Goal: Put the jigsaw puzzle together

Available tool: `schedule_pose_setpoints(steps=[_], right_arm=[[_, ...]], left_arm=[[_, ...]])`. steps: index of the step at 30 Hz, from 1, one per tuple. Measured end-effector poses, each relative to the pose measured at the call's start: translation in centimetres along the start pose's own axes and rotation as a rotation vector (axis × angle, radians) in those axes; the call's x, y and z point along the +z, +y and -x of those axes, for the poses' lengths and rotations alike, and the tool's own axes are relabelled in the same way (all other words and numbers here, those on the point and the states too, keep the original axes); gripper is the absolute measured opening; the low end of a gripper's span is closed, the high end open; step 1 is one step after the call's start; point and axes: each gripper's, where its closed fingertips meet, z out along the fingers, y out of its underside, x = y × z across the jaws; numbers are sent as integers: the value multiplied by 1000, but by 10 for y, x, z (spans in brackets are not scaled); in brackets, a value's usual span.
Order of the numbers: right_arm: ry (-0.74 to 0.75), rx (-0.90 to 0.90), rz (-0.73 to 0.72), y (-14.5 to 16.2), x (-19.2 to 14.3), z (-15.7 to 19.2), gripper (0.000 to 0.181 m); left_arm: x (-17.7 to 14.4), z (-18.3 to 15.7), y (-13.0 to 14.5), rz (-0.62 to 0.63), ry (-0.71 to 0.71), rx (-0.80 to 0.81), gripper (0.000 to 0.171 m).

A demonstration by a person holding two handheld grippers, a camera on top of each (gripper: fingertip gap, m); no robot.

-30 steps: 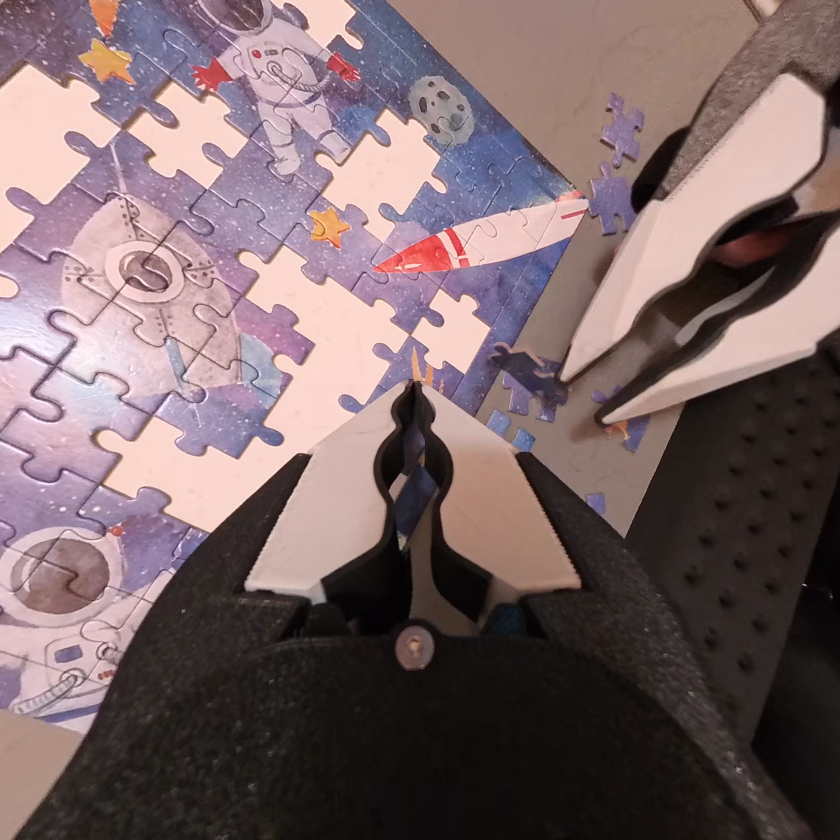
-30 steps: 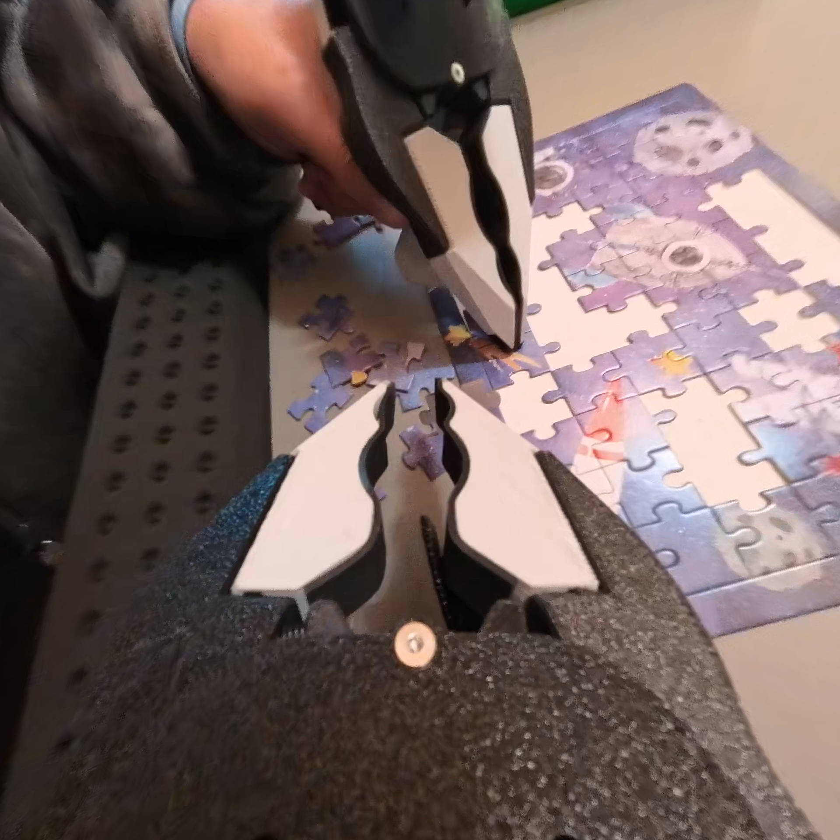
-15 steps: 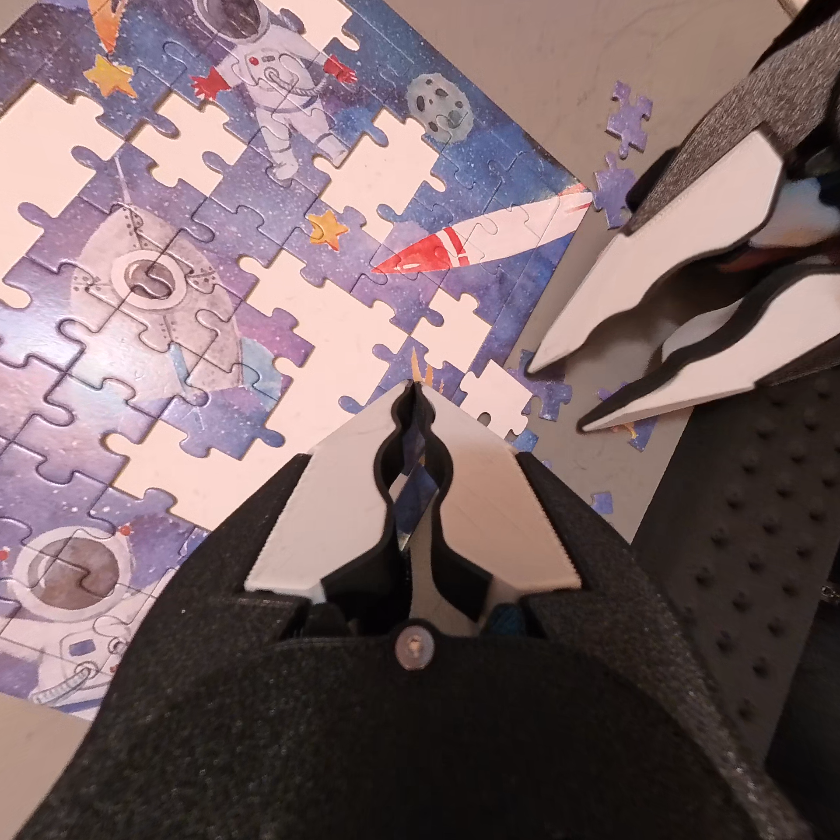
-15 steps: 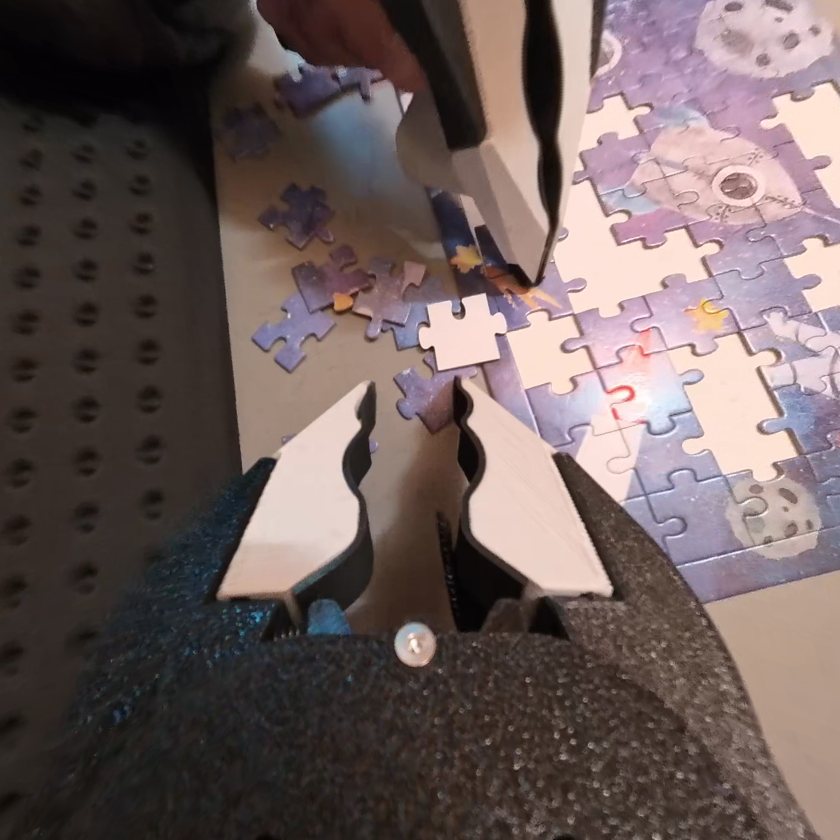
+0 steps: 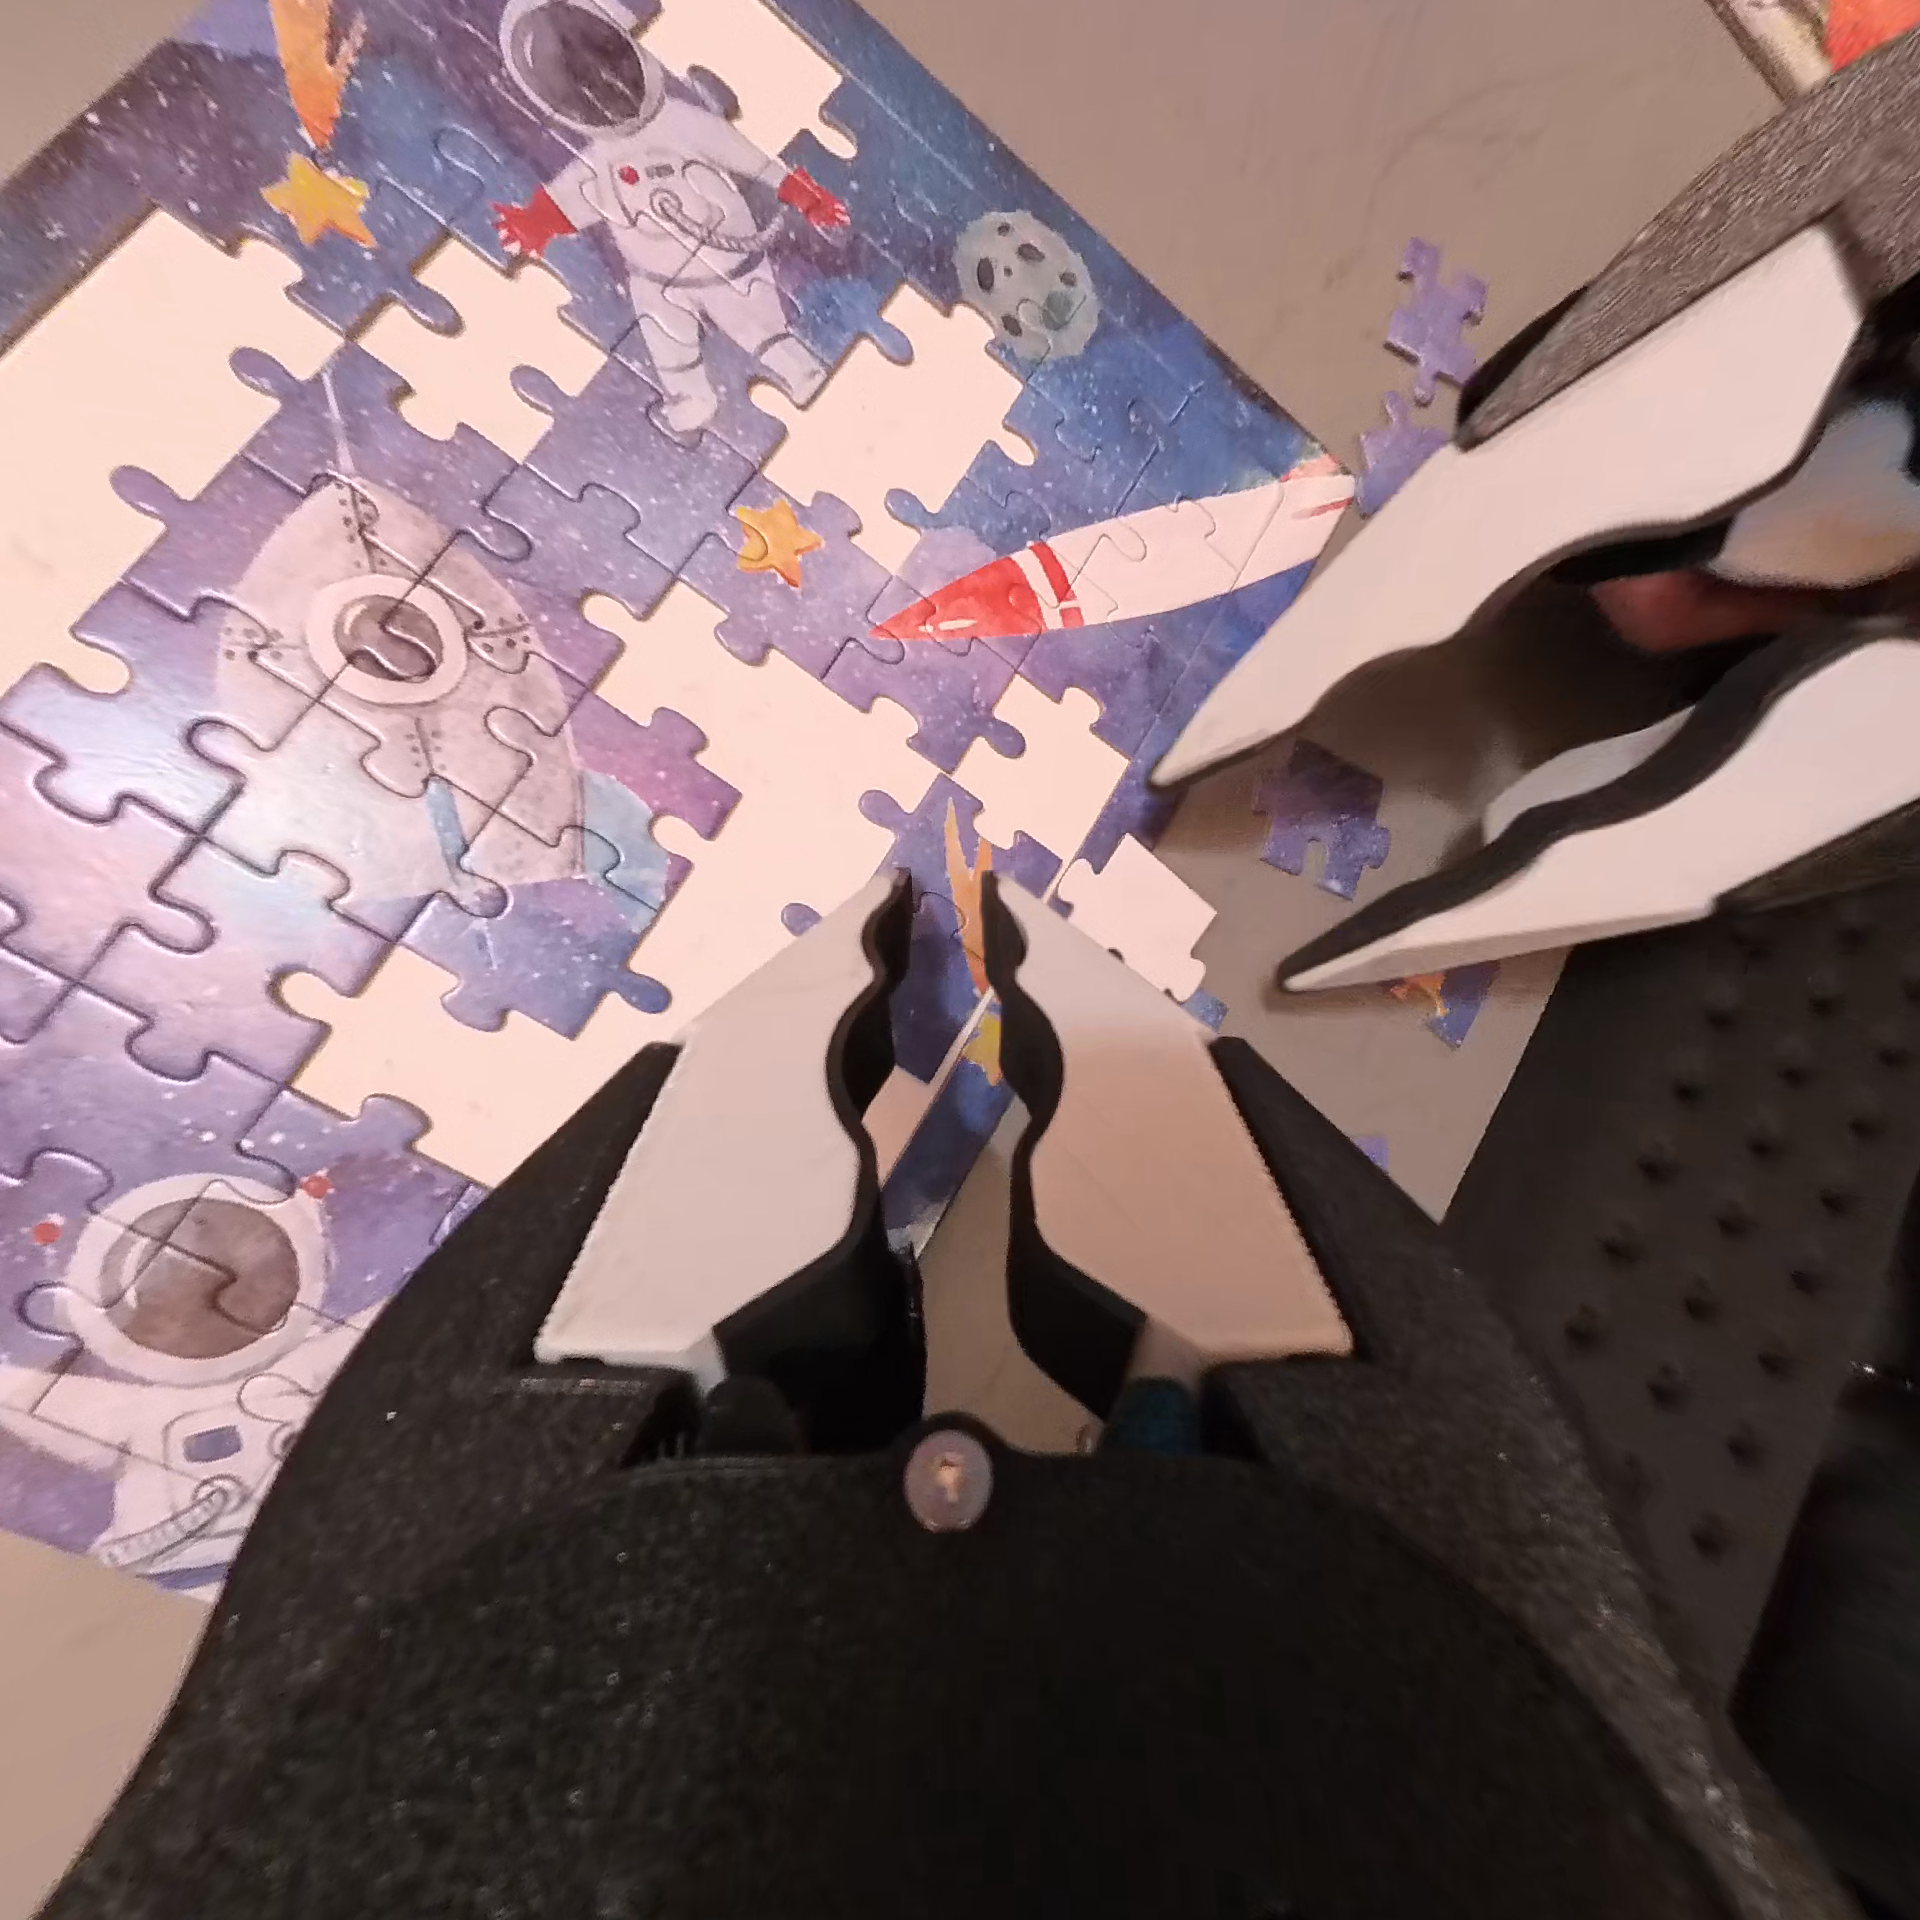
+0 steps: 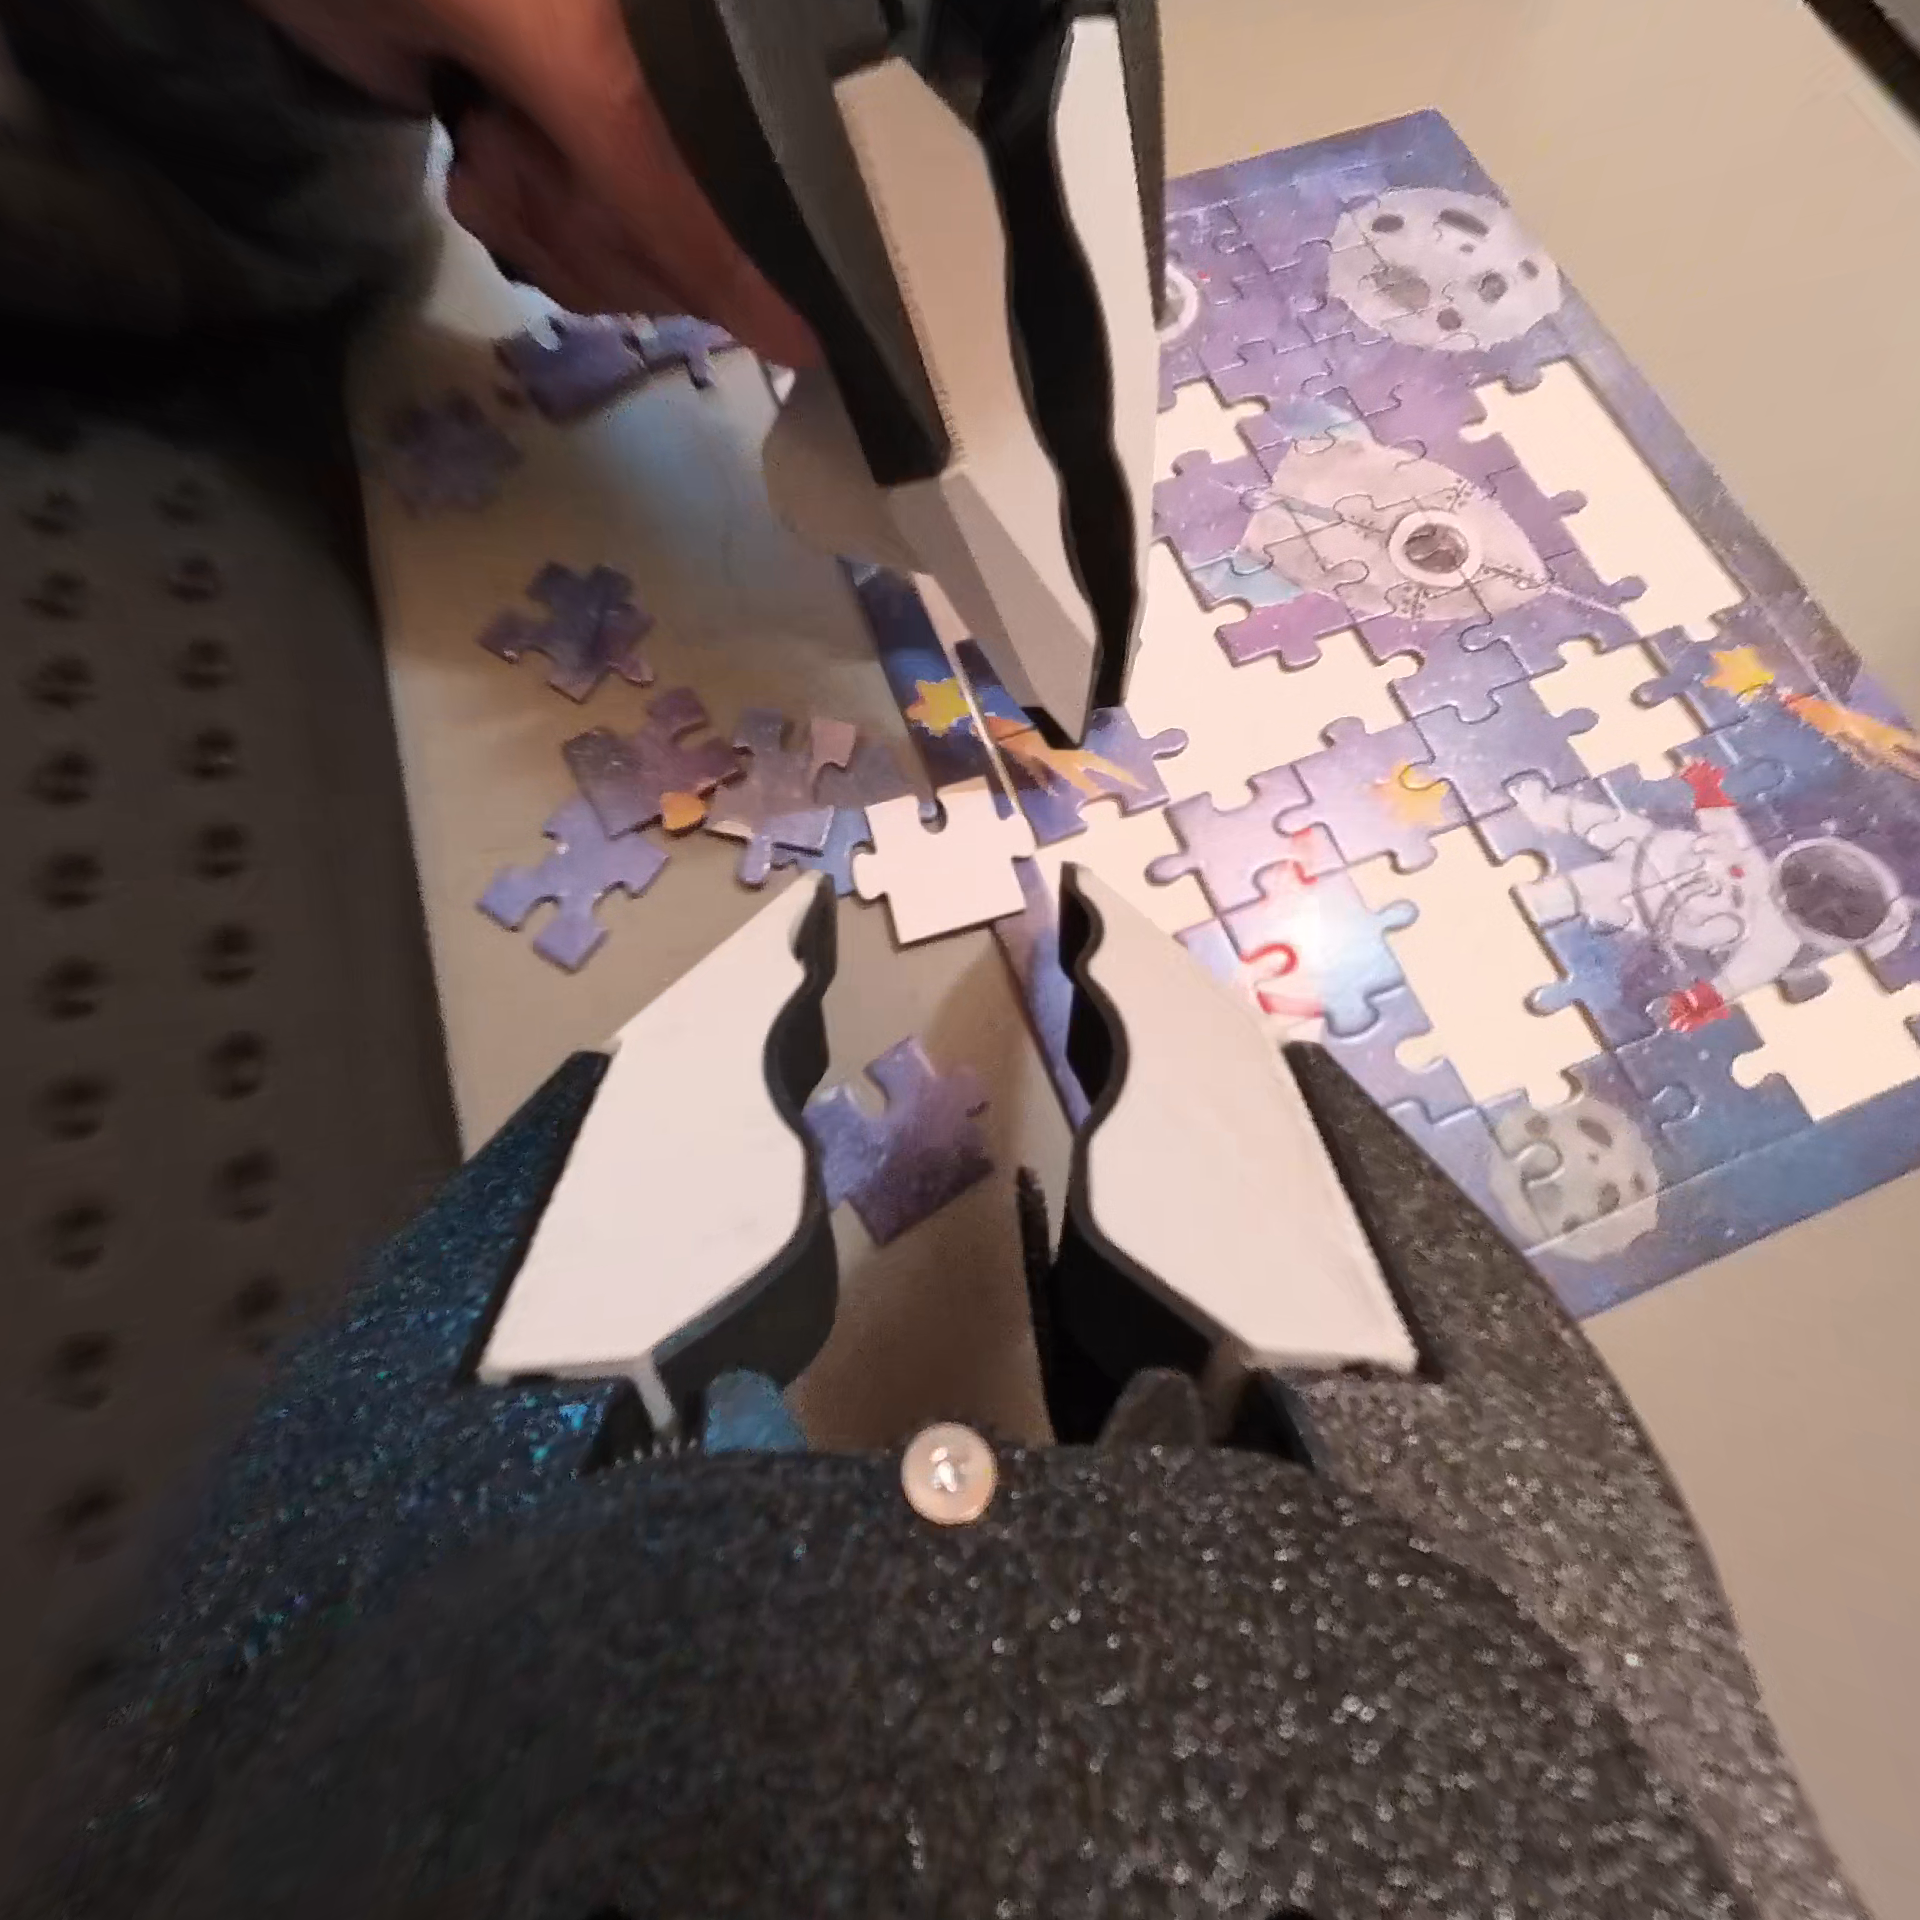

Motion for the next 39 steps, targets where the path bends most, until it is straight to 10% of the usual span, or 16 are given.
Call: schedule_pose_setpoints(steps=[15, 20, 25, 39], right_arm=[[-15, -39, 69, 7, 15, 3, 14], [-14, -51, -3, 12, -31, 9, 2], [344, -205, 99, 41, -89, -38, 2], [947, -1037, -7, -28, -74, -23, 2]], left_arm=[[-3, 0, 4, 18, -22, 55, 0], [-3, 3, 3, 14, -49, 74, 0], [-7, -5, -7, -38, -20, 70, 0], [-38, -103, -48, -196, 819, -409, 27]])
